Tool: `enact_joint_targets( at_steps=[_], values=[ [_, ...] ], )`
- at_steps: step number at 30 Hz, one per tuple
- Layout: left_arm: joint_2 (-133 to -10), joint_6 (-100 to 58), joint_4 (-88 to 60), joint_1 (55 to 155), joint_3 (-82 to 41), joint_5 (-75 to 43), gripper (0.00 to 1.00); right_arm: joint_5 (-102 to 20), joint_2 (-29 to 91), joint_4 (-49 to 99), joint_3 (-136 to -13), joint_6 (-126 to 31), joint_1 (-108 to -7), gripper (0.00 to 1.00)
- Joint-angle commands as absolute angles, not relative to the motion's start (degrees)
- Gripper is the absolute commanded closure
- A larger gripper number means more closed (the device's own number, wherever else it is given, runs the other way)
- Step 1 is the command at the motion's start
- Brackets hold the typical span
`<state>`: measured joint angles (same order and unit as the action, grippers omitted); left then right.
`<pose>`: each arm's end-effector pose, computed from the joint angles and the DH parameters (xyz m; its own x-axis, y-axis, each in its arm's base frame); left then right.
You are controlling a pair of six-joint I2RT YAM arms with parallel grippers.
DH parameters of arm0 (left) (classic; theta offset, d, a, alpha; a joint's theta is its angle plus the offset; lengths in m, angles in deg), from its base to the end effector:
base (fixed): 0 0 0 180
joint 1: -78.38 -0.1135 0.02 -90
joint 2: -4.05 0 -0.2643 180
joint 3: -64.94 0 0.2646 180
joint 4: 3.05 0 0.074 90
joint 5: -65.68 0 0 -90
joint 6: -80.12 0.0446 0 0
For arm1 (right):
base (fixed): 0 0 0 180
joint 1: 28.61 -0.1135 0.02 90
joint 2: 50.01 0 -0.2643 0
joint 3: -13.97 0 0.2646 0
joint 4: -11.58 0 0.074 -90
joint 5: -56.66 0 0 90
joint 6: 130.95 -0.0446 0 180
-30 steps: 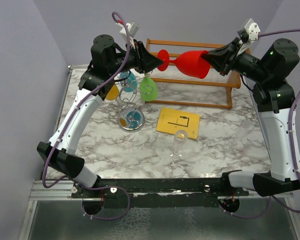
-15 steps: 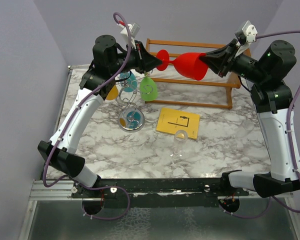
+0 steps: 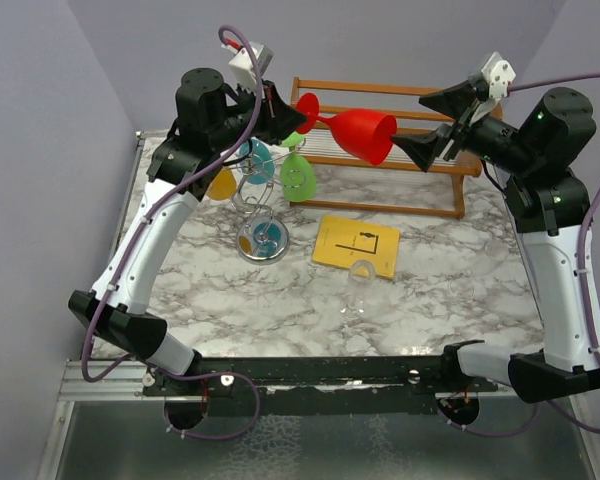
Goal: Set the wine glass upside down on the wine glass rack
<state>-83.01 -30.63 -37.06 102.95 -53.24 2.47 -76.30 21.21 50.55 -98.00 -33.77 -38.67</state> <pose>0.3069 -0.1624 0.5085 -0.3194 -0.2017 -0.9259 0.7137 0.5916 -0.3751 0.2329 0.0722 0.5398 0.1301 -0.0698 -0.9890 -0.7884 0.5976 -0.1459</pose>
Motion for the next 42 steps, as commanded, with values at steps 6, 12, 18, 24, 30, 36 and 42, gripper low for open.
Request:
enact_joint_targets(
  at_steps=[6,12,18,24,30,36,42],
  values=[
    [-78.5,-22.9,-40.3,100.0,-58.2,-2.6,1.00,-69.7,17.8,55.5,-94.7,-23.9,-38.6,0.09],
    [-76.5,-10.8,-45.9,99.8,-61.9,-5.5,1.00,-64.9,14.6,53.7,-81.6,-17.1,-38.6,0.05],
    [-73.3,4.0,-54.0,99.8,-63.9,-6.2,1.00,-65.6,14.1,49.9,-73.2,-14.5,-38.6,0.04],
    [-70.1,14.2,-60.5,99.8,-66.8,-10.2,1.00,-69.4,13.0,45.1,-66.1,-17.0,-38.6,0.04],
    [-67.9,26.2,-73.0,98.9,-70.7,-7.9,1.00,-70.5,11.2,43.6,-62.5,-16.9,-38.6,0.04],
    [-64.6,36.1,-81.4,97.0,-72.3,-5.6,1.00,-71.2,10.8,42.5,-60.0,-16.9,-38.6,0.03],
    [-60.3,44.8,-88.7,95.7,-70.4,-5.2,1.00,-72.1,10.6,42.3,-59.3,-16.8,-38.6,0.03]
  ],
)
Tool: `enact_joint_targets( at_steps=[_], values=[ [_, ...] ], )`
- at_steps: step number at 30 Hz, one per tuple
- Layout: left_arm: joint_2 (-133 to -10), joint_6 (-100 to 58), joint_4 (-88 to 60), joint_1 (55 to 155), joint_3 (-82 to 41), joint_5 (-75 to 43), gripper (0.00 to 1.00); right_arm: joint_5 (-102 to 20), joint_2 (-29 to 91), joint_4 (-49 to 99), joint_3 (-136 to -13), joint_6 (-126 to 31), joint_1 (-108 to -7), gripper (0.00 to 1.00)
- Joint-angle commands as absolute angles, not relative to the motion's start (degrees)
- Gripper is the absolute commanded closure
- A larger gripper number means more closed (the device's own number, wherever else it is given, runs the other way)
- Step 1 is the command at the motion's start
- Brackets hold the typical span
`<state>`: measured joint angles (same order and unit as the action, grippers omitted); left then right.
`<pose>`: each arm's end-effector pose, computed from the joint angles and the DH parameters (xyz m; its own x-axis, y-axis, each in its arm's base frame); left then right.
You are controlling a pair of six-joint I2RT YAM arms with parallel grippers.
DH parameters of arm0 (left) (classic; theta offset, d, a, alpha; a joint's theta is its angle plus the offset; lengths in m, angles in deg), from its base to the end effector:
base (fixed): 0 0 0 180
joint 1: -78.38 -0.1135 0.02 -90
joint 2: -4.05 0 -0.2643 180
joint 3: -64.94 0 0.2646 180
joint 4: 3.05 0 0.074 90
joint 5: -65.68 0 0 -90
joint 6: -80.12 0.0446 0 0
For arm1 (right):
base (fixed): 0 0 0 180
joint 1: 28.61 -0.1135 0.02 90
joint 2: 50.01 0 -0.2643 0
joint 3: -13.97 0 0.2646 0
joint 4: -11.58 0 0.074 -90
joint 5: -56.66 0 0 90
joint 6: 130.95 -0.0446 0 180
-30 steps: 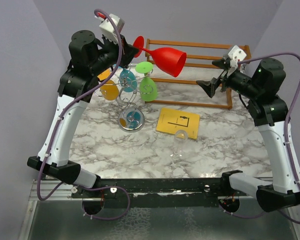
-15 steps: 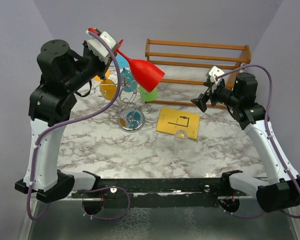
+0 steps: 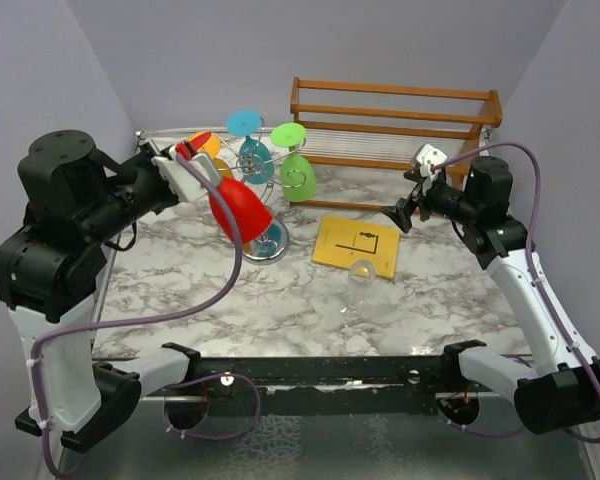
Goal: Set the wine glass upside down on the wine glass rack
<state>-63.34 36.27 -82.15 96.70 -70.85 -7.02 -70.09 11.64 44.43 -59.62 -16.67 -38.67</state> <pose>0.1196 -0.0536 0.5819 0.2944 0.6278 -0.7205 0.5272 0.5222 0.6704 0.2473 0.0710 0.3617 -0.0365 -0.3411 -0.9393 -0.7737 0.6045 -0.1895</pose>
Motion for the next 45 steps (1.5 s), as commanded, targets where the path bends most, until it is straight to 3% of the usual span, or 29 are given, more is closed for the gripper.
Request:
enact_joint_targets(
  at_steps=[1,11,45],
  values=[
    [-59.6,46.0,-89.9,95.5,-70.0,-5.0,1.00,-72.3,10.5,42.1,-59.1,-16.8,-38.6,0.03],
    [-56.4,57.3,-97.1,94.0,-64.7,-5.9,1.00,-73.2,9.9,41.9,-58.4,-17.0,-38.5,0.03],
    [-65.5,67.5,-79.8,94.1,-49.5,-7.1,1.00,-71.6,10.7,41.2,-57.3,-16.4,-38.5,0.02]
  ],
)
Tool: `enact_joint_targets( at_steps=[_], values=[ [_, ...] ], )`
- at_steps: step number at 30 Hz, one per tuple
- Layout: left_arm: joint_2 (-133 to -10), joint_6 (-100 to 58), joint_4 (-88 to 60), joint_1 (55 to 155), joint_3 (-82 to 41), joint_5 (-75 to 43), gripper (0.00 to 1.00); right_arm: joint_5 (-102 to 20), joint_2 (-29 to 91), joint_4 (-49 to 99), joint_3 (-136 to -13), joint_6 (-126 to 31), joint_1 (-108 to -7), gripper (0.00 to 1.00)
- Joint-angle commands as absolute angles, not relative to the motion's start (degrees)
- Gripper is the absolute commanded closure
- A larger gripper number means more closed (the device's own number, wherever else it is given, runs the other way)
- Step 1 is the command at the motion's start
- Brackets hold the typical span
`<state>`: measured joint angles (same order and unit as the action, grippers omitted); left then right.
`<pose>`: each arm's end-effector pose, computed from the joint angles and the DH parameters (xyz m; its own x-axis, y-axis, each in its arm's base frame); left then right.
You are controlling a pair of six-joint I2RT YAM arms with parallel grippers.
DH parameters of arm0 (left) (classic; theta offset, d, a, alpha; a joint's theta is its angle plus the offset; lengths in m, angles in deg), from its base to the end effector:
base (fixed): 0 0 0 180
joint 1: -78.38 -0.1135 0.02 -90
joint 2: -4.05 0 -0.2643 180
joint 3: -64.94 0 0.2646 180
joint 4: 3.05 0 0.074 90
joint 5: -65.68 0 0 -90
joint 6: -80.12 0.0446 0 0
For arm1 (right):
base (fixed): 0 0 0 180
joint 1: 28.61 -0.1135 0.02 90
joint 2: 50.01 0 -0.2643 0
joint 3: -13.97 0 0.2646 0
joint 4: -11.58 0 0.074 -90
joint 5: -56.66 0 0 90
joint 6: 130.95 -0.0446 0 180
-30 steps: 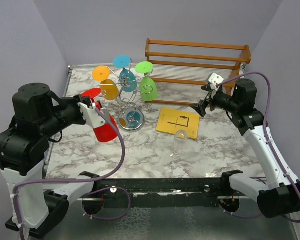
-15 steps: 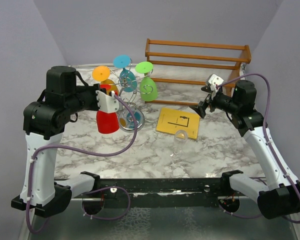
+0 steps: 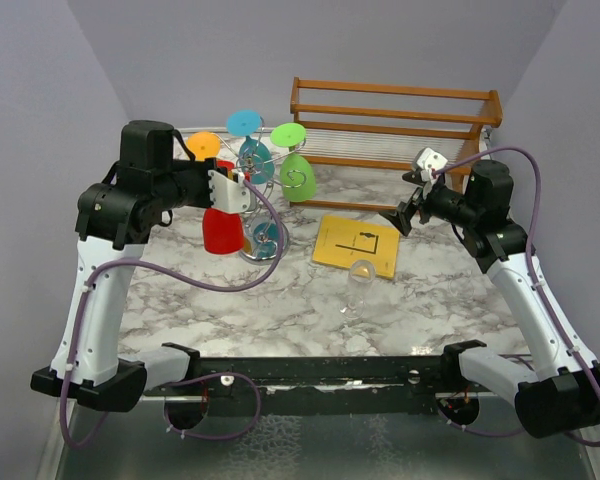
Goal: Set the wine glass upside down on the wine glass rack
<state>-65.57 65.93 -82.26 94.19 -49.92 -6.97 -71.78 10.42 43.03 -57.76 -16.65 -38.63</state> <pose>0.1993 -0.0703 0.4840 0.3510 0.8624 -0.3648 0.6433 0.0610 0.7632 0.2427 0.0710 0.3577 -0.0166 -0.3302 -0.9438 -0.7876 0.5858 -0.1911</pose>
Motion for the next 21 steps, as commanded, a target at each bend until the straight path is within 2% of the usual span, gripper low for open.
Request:
enact_joint_targets(
  at_steps=[1,21],
  values=[
    [-65.6,67.5,-79.6,94.1,-49.4,-7.1,1.00,-71.6,10.8,41.2,-57.2,-16.4,-38.4,0.02],
    [-68.0,68.1,-77.3,94.6,-48.7,-12.1,1.00,-71.2,11.5,41.2,-57.1,-16.1,-38.3,0.02]
  ],
)
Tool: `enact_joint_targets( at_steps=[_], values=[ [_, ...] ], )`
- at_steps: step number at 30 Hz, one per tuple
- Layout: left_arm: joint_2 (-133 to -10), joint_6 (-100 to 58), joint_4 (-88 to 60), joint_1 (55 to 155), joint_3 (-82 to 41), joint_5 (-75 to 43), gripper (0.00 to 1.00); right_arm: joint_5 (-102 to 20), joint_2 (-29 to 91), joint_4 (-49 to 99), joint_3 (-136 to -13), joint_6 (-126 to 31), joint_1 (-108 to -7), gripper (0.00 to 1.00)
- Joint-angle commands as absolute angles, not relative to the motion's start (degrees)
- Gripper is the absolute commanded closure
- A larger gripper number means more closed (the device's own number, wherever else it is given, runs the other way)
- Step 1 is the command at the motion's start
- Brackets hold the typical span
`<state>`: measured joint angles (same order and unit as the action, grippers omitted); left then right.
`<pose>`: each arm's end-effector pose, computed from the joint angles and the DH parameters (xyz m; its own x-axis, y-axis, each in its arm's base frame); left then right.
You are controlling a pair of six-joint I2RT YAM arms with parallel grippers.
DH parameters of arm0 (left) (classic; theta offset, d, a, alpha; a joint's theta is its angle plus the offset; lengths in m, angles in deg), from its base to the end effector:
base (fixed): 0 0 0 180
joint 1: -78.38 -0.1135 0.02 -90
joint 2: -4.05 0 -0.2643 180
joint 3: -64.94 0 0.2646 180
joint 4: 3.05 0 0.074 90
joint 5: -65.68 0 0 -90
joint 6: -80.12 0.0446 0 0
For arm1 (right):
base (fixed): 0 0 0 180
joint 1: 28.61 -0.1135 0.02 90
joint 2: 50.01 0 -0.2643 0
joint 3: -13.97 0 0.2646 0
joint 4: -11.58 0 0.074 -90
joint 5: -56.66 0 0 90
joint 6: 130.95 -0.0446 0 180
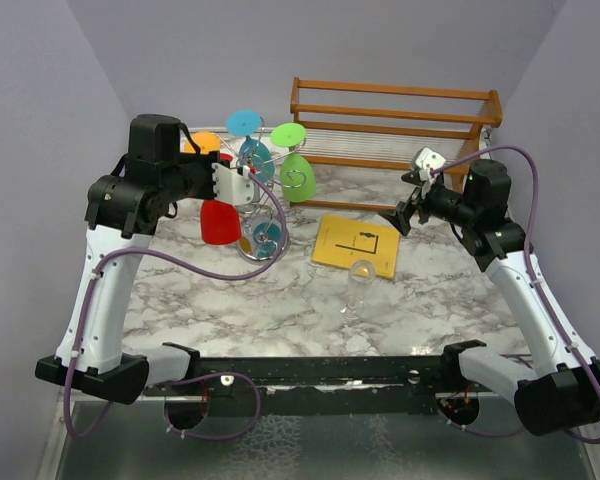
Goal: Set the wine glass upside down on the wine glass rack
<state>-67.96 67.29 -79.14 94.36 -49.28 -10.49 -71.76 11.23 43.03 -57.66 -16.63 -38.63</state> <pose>0.2199 -0.0740 0.4773 0.3277 0.8910 -0.3143 0.6243 0.0455 0.7799 0.2461 0.0716 0.3538 -0.0311 -0.3332 -0.9424 -0.7903 0.5854 -0.1808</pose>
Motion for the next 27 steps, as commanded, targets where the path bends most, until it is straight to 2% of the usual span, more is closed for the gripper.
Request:
enact_joint_targets(
  at_steps=[1,27],
  values=[
    [-68.1,68.1,-77.3,94.6,-48.7,-12.4,1.00,-71.2,11.5,41.3,-57.1,-16.0,-38.3,0.02],
    [-68.0,65.3,-82.9,94.7,-52.4,-20.5,1.00,-71.1,12.3,41.2,-56.9,-15.9,-38.2,0.02]
  ],
)
